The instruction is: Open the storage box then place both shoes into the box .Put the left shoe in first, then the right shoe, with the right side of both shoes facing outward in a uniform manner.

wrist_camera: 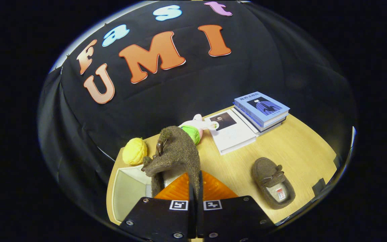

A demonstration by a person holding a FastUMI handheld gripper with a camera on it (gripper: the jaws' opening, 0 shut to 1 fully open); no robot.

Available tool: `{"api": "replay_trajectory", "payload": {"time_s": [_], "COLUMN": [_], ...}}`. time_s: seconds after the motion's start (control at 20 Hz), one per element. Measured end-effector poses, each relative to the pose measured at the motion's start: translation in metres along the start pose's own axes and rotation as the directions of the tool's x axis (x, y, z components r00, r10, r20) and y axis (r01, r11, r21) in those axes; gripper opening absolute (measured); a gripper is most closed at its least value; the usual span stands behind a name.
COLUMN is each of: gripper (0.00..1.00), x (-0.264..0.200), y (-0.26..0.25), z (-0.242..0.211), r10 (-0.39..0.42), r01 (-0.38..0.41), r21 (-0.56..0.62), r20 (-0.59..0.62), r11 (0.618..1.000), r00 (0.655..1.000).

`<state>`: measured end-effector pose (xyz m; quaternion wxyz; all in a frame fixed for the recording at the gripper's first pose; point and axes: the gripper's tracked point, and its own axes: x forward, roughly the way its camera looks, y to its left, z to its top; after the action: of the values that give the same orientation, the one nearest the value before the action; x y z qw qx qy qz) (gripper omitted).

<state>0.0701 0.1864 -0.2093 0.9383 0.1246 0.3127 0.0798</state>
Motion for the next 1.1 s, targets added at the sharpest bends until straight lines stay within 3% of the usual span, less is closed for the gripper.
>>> {"api": "replay_trajectory", "payload": {"time_s": [0.45,0.95,1.05,1.1], "gripper": [0.02,0.03,0.09,0.27], "x": [0.014,0.041,0.038,0.037], "y": [0.098,0.133,0.144,0.146], "z": [-0.07,-0.146,-0.154,-0.152], "r10": [0.115,0.097,0.123,0.13], "r01": [-0.115,-0.11,-0.137,-0.142], "r21": [0.006,-0.039,-0.033,-0.031], "r20": [-0.114,-0.244,-0.268,-0.26], "r11": [0.993,0.993,0.99,0.989], "r00": [0.987,0.965,0.956,0.957]}}
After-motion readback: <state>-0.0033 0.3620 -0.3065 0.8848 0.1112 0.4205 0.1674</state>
